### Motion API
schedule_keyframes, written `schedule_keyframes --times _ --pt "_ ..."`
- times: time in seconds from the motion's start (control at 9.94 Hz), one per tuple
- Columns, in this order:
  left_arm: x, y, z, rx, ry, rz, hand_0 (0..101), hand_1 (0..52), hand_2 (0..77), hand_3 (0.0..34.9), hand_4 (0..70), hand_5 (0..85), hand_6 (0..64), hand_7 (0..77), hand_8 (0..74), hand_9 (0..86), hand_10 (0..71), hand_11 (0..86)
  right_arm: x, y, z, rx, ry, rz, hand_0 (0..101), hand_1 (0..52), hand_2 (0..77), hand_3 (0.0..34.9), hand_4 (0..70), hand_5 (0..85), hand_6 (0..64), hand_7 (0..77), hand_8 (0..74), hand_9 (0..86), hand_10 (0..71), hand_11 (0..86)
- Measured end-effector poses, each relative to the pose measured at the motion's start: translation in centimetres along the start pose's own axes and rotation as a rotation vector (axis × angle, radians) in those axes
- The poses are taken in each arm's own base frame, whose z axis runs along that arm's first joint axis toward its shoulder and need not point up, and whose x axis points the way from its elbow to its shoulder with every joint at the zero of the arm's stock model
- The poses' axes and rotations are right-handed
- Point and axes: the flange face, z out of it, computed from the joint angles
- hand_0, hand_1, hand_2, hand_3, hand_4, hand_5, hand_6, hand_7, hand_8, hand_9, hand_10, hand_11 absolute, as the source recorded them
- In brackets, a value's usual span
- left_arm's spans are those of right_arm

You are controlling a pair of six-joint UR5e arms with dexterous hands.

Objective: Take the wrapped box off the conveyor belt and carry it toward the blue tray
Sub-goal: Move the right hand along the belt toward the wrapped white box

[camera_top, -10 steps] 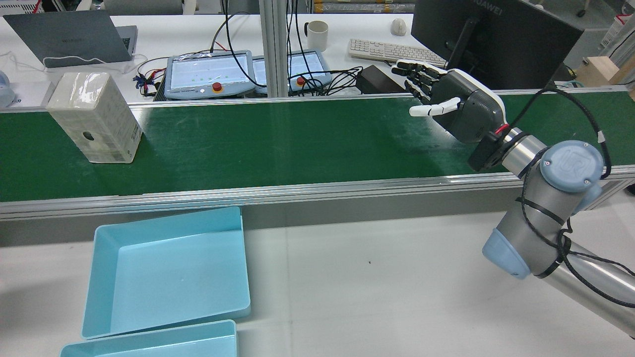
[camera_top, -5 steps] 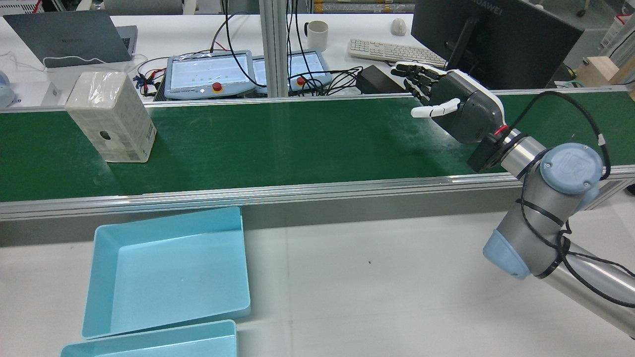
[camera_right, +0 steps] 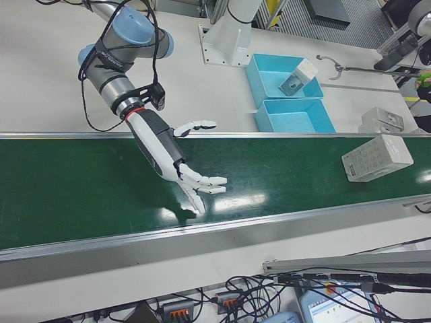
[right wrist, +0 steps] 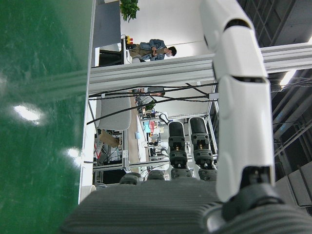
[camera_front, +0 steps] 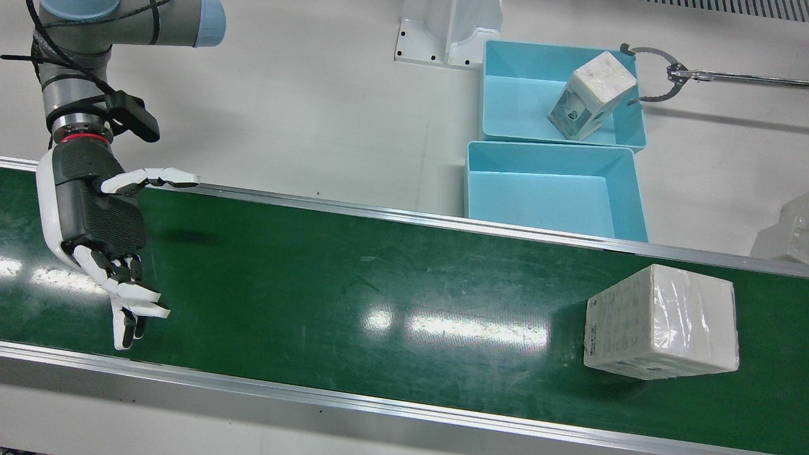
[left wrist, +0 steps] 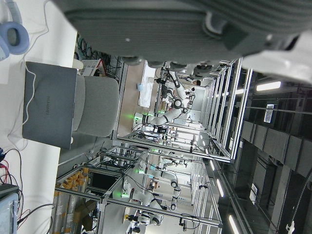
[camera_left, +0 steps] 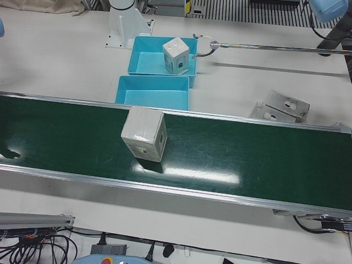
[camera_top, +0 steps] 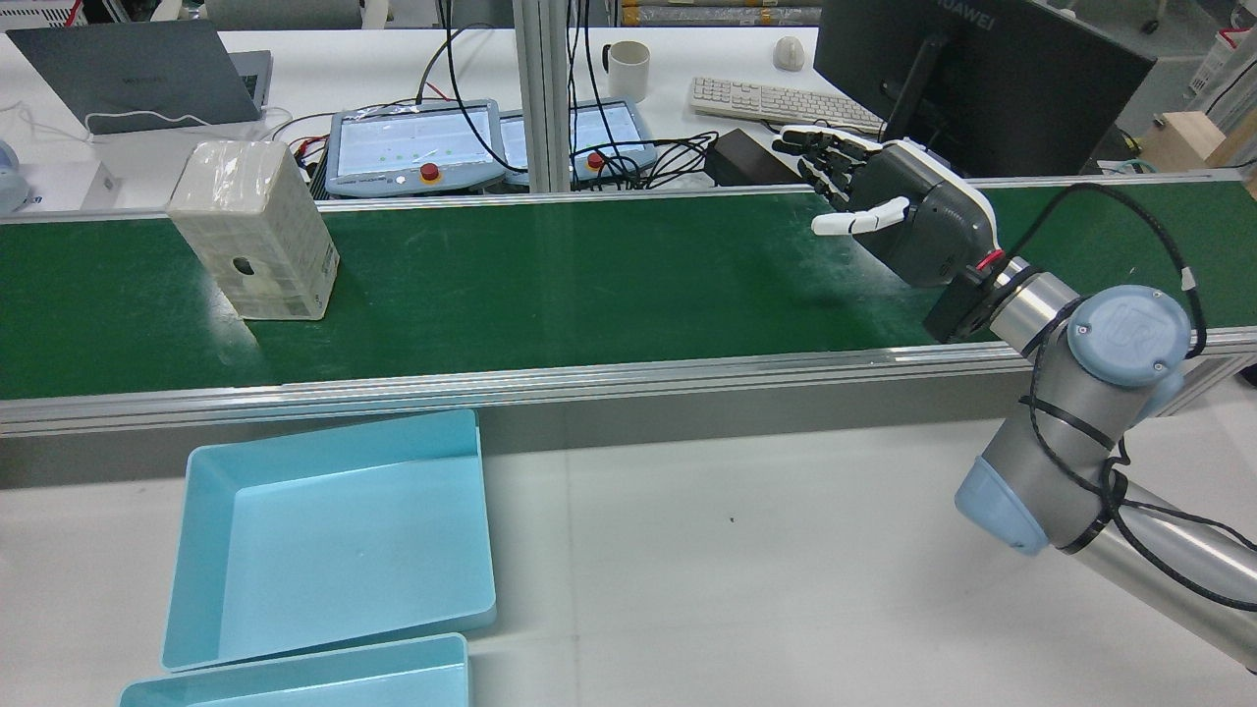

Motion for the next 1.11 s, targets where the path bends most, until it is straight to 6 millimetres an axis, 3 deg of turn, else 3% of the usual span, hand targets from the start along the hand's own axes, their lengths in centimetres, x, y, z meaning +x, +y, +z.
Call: schedule_keyframes --times 1.11 --pt "0.0 0.0 0.0 0.0 0.0 0.0 0 0.0 1.1 0.0 0.0 1.1 0.0 0.5 0.5 0.0 0.0 0.0 0.01 -0.04 -0.04 0.0 0.0 0.003 48 14.2 14.7 0.5 18.0 20.2 6.0 20.7 0.0 2.7 0.0 1.6"
